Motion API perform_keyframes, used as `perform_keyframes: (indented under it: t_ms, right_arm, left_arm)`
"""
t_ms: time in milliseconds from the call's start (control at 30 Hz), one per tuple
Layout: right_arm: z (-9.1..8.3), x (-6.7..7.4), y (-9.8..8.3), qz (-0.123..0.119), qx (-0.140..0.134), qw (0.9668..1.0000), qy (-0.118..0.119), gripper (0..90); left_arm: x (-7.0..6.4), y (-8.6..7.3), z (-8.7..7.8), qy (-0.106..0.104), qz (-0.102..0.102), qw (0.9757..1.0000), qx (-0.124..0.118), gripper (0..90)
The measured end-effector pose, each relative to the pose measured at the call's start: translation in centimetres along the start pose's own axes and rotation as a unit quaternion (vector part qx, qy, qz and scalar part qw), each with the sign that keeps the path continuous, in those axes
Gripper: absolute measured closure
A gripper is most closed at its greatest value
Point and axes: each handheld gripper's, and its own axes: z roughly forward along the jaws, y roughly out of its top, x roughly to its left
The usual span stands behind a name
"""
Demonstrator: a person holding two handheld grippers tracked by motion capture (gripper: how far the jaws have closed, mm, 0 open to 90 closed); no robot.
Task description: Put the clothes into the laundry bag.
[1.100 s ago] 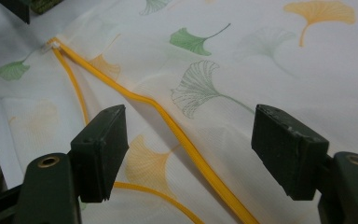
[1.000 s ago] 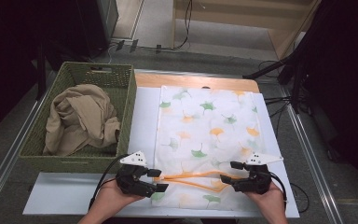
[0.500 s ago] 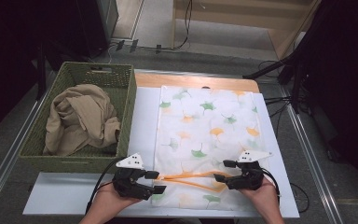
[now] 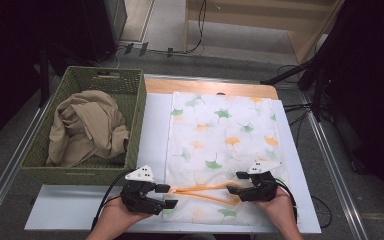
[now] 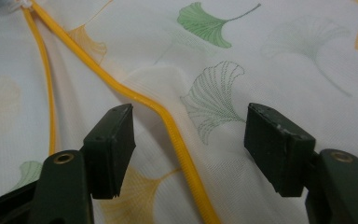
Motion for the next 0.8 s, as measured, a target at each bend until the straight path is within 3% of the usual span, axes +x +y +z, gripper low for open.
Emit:
perform_keyframes:
  t_ms: [300,600,700,800]
  right_arm:
    - [0.4,-0.3,0.3,0.001,-0.007,0.9995,-0.030,48.1]
    - [0.7,-0.4,1.1,0.046,-0.003,0.9974,-0.055,56.8]
    - [0.8,-0.2,1.0,0.049,-0.005,0.9961,-0.073,63.7]
    - [0.8,-0.5,1.1,0.063,-0.005,0.9954,-0.072,71.0]
  left_arm:
    - [0.2,0.0,0.2,-0.003,-0.005,1.0000,0.004,39.6]
    - [0.2,0.0,0.2,-0.002,-0.008,0.9999,0.005,39.8]
    - [0.2,0.0,0.2,-0.001,-0.010,0.9999,0.005,39.9]
    - [0.3,0.0,0.3,-0.001,-0.010,0.9999,0.005,40.0]
